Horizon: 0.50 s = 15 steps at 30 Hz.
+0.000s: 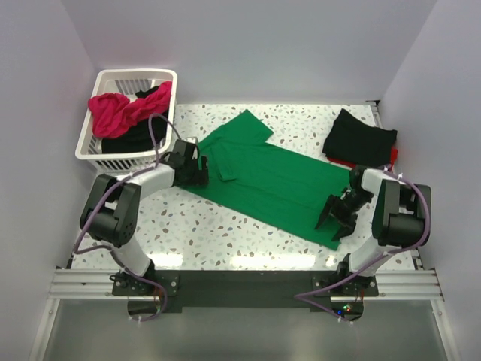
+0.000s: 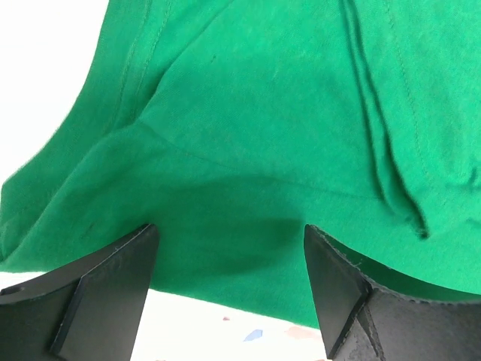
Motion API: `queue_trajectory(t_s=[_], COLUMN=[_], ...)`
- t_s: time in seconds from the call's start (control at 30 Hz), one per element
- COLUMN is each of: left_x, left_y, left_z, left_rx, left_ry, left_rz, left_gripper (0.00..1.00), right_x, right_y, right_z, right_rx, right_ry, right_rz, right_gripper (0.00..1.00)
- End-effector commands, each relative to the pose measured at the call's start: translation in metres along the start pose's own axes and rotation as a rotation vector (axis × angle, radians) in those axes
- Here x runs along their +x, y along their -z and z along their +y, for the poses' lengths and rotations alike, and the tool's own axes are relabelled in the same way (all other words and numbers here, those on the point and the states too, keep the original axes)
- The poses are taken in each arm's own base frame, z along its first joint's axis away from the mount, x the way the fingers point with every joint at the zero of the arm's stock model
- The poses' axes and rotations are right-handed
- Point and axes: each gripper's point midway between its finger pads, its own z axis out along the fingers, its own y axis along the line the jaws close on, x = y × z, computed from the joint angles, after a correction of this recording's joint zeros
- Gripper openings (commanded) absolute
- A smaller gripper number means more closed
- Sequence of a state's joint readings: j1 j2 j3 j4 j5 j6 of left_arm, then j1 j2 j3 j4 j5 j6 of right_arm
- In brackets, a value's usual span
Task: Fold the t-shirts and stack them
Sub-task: Fold the tshirt
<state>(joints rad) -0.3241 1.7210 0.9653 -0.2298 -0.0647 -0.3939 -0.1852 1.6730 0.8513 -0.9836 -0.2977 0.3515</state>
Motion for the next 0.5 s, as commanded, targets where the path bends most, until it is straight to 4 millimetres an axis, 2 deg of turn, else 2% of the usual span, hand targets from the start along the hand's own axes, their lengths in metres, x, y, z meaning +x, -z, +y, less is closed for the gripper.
queue_trajectory(t_s=[0.0,0.03,0.07,0.13,0.23,0.3,0.4,0.43,0.47], left_x=[0.068,0.081,0.079,0.09,0.079,0.065,0.042,0.031,0.028], left_y=[0.011,0.013,0.02,0.027,0.041,0.051,0.063,0.069,0.071], left_z=[0.029,0.033,0.031,0.033,0.027,0.016,-0.009,-0.023,-0.032], left_rx=[-0.097,-0.104,-0.092,-0.089,-0.053,-0.009,0.062,0.093,0.108], left_ry=[0.077,0.092,0.097,0.105,0.103,0.095,0.065,0.049,0.04], left_rz=[0.17,0.192,0.175,0.188,0.139,0.095,0.043,0.018,0.014], left_gripper=[0.84,0.84,0.84,0.84,0.84,0.84,0.84,0.84,0.84], right_x=[0.013,0.014,0.018,0.02,0.022,0.021,0.017,0.016,0.014], right_y=[0.004,0.005,0.005,0.008,0.013,0.019,0.031,0.035,0.041], right_z=[-0.015,-0.016,-0.017,-0.015,-0.012,-0.008,-0.001,0.001,0.003], right_rx=[0.062,0.067,0.071,0.058,0.041,0.029,0.003,0.001,-0.005], right_ry=[-0.016,-0.018,-0.023,-0.024,-0.016,-0.008,0.013,0.025,0.034], right_rz=[-0.01,-0.014,-0.008,-0.02,-0.025,-0.033,-0.061,-0.071,-0.087], right_gripper=[0.69,0.69,0.69,0.69,0.69,0.69,0.69,0.69,0.69])
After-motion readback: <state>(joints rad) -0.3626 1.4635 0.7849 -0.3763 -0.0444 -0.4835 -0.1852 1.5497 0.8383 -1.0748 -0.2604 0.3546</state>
